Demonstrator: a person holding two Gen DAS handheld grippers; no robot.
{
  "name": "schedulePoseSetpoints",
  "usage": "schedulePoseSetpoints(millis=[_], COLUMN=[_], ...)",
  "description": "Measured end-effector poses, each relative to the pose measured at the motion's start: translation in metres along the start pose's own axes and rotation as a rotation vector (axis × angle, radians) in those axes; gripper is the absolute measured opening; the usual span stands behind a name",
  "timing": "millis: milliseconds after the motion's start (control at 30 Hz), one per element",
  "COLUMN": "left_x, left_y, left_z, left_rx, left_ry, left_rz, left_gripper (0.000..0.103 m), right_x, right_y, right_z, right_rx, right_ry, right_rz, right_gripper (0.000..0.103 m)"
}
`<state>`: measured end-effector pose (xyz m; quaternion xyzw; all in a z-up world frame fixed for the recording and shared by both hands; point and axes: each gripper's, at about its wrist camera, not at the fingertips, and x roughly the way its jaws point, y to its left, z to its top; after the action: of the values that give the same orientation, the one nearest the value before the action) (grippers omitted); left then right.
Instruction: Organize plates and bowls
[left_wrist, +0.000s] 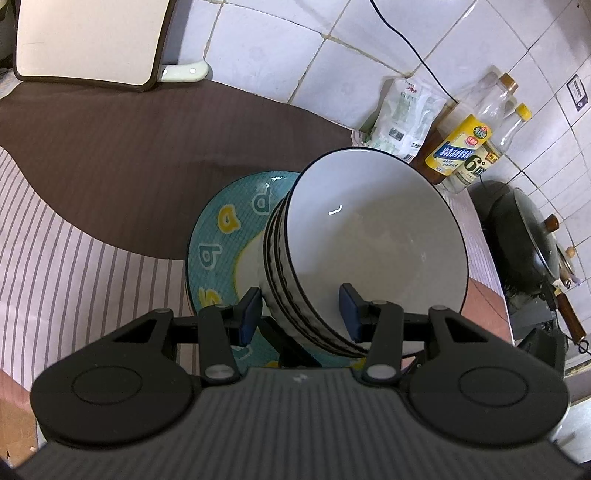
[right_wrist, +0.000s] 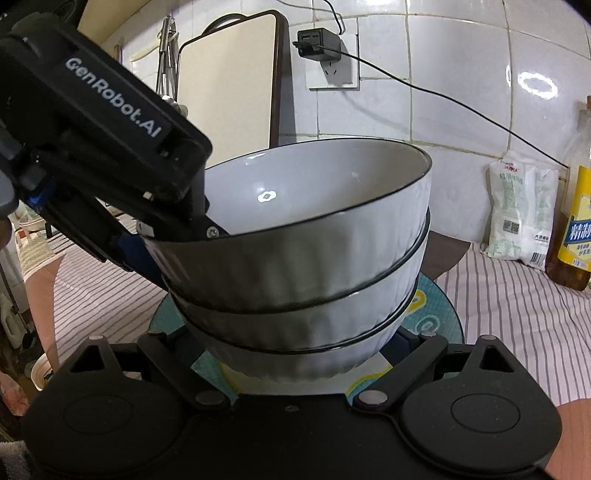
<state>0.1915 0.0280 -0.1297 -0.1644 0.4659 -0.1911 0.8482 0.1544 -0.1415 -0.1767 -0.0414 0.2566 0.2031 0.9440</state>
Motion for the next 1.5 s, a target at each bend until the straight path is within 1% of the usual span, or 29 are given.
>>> schedulePoseSetpoints(millis=[167,300,367,467,567,667,733,800,867,967,1100,1233,1367,1433,1500], left_x=[0.004,0.008,0.008,0.007,0.007,0.008,0.008,0.009,0.008,0.003,-0.013,-0.034,-0.058,-0.069,-0.082], left_y=[-0.002,-0.001,0.000,-0.001,0.000,-0.003,-0.003,-0.004,-0.006,-0.011,-0.014,-0.023,-0.035,-0.043,-0.051], left_z=[0.001,0.000,-0.001,-0.001,-0.001,-0.002,0.000,0.002,0.003,0.005,0.005,0.004,0.000,-0.002,-0.005], left_rx=[0.027,0.021,0.016,0.031,0.014,0.031,0.025,0.027,0.045,0.067,0.058,0.074,0.103,0.131,0.151], left_ry=[0.001,0.010,0.008,0.001,-0.004,-0.007,-0.001,0.004,0.002,-0.005,-0.036,-0.082,-0.121,-0.129,-0.141], left_rz=[0.005,0.014,0.012,0.014,0.014,0.025,0.028,0.033,0.050,0.097,0.099,0.113,0.115,0.120,0.129], left_gripper=[0.044,0.044,0.044,0.044,0.044,0.045,0.045,0.045,0.046,0.048,0.050,0.052,0.055,0.055,0.055], right_x=[0.005,0.009,0.009,0.010,0.011,0.010,0.010,0.009,0.008,0.005,-0.013,-0.035,-0.059,-0.072,-0.088], right_y=[-0.001,0.000,0.002,0.003,0.004,0.006,0.011,0.012,0.011,0.011,0.014,0.019,0.008,0.004,0.001], right_z=[-0.003,-0.008,-0.011,-0.012,-0.013,-0.013,-0.014,-0.014,-0.013,-0.012,-0.011,-0.008,0.004,0.009,0.015], right_rx=[0.010,0.005,-0.002,-0.006,-0.007,0.003,-0.037,-0.044,-0.033,-0.032,-0.071,-0.061,-0.012,0.024,0.046], right_ry=[0.003,0.016,0.006,0.006,0.011,0.020,0.035,0.037,0.055,0.087,0.101,0.100,0.087,0.082,0.041], right_rz=[-0.009,-0.014,-0.020,-0.025,-0.029,-0.039,-0.058,-0.065,-0.078,-0.103,-0.135,-0.149,-0.165,-0.172,-0.189], right_gripper=[0.096,0.096,0.096,0.096,0.096,0.096,0.096,0.096,0.096,0.096,0.097,0.097,0.097,0.097,0.097])
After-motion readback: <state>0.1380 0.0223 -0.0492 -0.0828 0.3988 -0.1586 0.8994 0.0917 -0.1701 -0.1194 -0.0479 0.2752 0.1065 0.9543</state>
